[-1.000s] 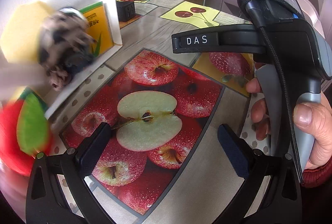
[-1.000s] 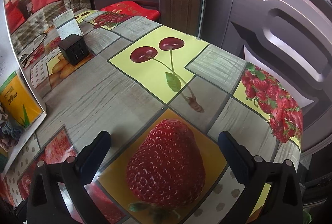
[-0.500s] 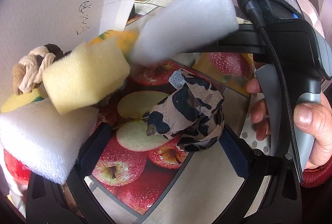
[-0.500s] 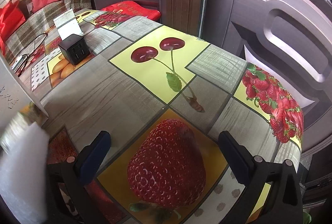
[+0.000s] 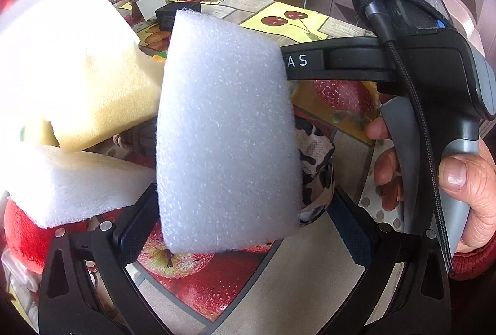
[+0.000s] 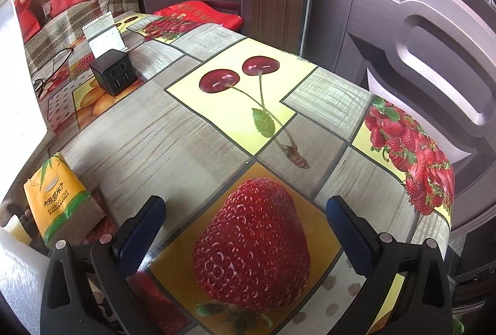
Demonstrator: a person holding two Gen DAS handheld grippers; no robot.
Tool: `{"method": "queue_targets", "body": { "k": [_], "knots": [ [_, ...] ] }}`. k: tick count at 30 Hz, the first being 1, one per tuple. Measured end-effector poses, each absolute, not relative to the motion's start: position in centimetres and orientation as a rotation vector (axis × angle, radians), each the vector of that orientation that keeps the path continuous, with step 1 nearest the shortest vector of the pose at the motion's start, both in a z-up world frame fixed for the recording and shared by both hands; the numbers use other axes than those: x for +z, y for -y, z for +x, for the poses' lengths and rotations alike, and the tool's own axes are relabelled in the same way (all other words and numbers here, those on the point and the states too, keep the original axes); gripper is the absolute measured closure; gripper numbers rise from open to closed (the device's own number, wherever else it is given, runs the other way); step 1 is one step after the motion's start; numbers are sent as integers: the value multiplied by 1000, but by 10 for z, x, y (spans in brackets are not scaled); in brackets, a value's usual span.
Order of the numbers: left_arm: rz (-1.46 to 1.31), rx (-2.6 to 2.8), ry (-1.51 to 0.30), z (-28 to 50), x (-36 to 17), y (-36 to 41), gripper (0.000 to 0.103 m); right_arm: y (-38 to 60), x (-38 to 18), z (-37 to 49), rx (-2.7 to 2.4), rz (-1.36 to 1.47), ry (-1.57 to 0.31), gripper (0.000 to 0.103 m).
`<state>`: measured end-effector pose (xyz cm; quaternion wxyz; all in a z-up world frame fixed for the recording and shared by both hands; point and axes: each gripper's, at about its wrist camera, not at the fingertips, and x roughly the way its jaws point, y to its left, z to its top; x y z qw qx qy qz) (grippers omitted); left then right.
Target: Organize soft objects
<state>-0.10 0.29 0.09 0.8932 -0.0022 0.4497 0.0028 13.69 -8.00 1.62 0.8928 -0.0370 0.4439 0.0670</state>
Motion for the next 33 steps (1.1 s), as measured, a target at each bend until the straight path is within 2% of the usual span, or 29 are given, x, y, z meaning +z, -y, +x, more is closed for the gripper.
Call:
{"method": "queue_targets", "body": {
  "k": [33],
  "knots": [
    [-3,7,-933,-1,1,-3,1,77,15,137,148,-81,-921,0]
  ]
}}
